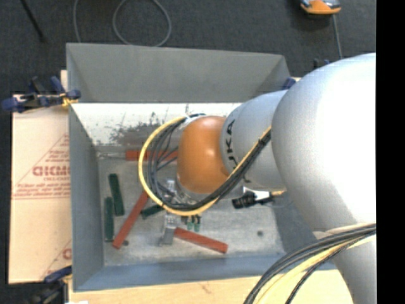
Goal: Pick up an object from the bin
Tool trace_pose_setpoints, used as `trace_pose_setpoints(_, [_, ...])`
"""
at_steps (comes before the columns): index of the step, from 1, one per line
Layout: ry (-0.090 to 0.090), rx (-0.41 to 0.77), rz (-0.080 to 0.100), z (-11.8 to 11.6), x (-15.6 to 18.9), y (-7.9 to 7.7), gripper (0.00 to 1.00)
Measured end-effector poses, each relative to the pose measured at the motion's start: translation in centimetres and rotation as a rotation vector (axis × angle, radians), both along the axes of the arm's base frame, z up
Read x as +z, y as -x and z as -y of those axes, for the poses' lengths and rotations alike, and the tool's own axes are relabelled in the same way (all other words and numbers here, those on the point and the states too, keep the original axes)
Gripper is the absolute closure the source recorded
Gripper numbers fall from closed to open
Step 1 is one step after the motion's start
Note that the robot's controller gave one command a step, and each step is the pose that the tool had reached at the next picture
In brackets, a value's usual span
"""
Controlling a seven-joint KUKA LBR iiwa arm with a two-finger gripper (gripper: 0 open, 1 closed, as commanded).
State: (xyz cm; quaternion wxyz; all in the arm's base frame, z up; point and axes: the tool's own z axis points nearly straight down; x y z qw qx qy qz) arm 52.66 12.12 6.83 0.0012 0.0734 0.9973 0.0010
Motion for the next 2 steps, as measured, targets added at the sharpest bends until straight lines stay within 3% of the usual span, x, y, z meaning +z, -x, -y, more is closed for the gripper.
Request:
trace_pose_setpoints(1, [0.000,-0.004,0.006,0.2,0.4,-0.2,1.00])
trace_pose_setpoints(2, [-0.001,-0.016,0.010,0.2,17.5,-1.9,1.00])
